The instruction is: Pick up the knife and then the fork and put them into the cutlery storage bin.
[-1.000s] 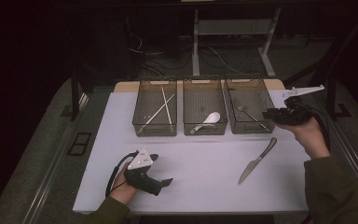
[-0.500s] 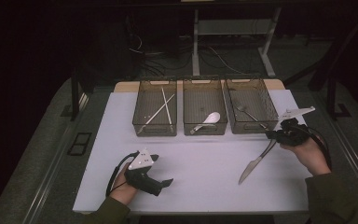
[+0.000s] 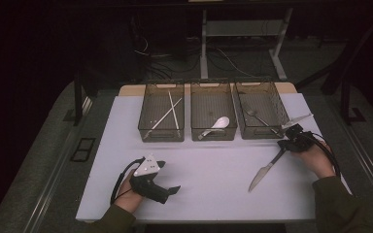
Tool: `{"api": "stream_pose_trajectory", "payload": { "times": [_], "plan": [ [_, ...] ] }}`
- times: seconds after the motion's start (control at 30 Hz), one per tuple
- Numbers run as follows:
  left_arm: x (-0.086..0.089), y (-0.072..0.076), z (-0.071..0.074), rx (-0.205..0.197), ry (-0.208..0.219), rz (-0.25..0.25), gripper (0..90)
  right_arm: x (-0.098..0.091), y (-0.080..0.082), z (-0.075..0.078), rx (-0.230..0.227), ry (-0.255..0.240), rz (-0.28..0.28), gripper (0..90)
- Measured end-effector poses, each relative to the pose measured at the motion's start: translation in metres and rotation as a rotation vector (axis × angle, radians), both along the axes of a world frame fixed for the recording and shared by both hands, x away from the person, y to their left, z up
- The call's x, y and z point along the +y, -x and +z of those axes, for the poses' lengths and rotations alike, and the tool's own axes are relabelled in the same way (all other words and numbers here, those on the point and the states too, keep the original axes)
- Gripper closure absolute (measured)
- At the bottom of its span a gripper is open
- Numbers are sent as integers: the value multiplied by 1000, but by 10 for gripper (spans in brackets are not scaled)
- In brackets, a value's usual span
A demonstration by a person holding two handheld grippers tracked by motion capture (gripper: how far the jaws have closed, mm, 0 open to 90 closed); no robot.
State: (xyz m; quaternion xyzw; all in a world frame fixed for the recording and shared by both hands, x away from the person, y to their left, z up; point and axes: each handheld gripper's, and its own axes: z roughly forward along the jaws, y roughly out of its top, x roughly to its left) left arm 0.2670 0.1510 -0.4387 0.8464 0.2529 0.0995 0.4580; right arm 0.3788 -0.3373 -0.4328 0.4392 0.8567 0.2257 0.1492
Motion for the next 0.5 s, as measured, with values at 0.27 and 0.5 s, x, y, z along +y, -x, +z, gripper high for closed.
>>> {"api": "stream_pose_trajectory", "payload": {
  "times": [0.27, 0.5],
  "plan": [
    [0, 0, 0, 3, 2, -1, 9, 1, 2, -1, 8, 41, 17, 899],
    [0, 0, 0, 7, 3, -1, 9, -9, 9, 0, 33, 38, 20, 899]
  ]
}}
